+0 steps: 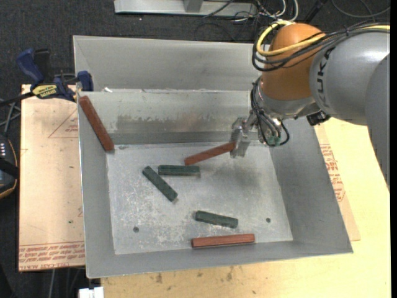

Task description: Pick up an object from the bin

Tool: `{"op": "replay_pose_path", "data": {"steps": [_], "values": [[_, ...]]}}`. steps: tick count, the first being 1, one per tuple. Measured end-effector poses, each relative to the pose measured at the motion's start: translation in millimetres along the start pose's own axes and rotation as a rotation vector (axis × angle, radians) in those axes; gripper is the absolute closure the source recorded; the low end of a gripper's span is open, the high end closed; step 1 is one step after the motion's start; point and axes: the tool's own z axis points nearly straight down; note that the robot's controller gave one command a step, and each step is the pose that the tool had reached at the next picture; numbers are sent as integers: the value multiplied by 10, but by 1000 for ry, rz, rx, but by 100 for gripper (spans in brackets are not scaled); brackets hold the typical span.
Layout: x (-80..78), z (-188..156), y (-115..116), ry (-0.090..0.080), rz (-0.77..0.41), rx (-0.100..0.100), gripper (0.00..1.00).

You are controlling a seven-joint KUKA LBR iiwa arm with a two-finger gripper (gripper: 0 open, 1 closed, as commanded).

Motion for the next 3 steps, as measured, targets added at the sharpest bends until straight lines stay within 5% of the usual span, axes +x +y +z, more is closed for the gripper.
{"op": "replay_pose_path", "data": {"steps": [1,2,3], "values": [[1,-609,-207,7,-204,-3,100],[255,-1098,643,2,-105,-6,0],[251,-1089,615,3,-102,-3,0]]}}
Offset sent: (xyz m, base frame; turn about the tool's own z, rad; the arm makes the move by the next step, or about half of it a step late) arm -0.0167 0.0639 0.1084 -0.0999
